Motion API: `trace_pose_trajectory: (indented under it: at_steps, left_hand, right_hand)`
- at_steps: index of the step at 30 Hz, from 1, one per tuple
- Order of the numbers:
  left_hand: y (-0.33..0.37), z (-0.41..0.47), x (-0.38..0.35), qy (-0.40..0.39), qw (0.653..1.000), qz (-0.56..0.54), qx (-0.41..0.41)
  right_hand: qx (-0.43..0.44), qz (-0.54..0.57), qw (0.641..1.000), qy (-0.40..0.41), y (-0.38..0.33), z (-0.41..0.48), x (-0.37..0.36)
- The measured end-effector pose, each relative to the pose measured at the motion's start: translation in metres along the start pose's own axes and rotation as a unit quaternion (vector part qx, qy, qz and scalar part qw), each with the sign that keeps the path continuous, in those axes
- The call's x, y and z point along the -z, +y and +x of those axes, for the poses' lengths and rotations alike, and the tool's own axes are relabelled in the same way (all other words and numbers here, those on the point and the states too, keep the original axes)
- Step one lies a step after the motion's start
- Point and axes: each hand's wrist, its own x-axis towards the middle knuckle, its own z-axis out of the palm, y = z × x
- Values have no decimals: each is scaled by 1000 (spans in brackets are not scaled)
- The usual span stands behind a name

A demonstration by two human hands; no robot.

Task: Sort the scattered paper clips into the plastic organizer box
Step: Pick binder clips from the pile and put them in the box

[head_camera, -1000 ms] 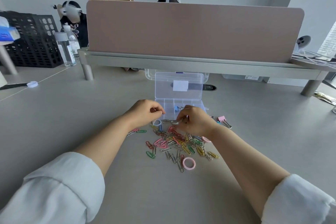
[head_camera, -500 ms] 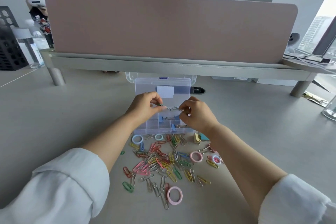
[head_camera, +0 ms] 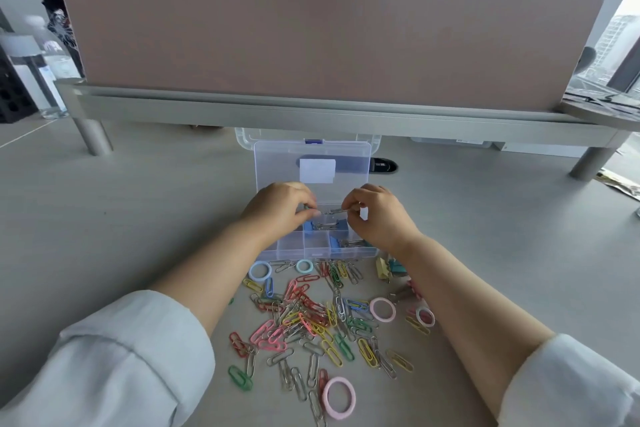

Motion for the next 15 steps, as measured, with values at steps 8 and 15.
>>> trace_pose_trajectory:
  at_steps: [8,15]
  left_hand:
    - [1,-1,6,-21,993,111,-20]
    - [4,-4,8,-91,985,142,-23]
  right_hand:
    - [-14,-88,995,-35,-1,-1,2]
    - [-22,-121,992,-38,-8,-1,10]
